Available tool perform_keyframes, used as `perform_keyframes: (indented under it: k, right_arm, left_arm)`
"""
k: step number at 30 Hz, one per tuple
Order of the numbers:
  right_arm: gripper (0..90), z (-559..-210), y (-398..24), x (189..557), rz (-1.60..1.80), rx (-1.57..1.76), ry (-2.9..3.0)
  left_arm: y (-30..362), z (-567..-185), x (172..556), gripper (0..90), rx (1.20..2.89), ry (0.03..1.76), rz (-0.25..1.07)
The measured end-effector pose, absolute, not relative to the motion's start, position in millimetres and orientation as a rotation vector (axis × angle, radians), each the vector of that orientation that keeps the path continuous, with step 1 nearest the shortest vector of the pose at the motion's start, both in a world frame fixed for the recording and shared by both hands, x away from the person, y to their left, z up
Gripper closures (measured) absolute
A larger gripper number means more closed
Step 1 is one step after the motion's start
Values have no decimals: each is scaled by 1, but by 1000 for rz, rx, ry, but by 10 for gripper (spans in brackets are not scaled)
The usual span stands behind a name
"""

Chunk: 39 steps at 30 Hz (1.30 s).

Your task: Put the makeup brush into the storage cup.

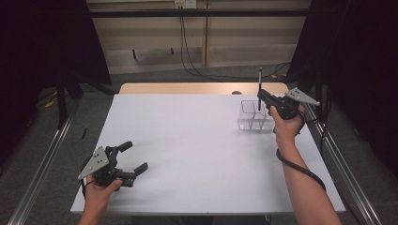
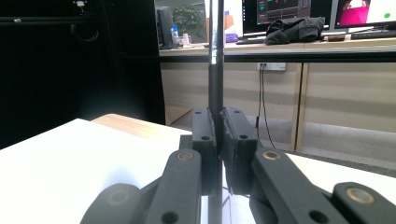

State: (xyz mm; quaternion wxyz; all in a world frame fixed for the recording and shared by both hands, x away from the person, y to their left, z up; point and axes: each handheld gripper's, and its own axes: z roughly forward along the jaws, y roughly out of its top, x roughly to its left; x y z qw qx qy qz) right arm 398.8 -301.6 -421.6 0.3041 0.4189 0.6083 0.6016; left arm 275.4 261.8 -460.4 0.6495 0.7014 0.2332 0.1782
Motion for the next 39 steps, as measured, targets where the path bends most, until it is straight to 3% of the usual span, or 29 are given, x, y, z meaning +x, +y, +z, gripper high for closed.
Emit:
perform_keyframes:
  k: [39]
  right_arm:
    - [843,-432,-299,396,1578,1114,1628]
  left_arm:
    - [262,-460,275,17,1596,530,407]
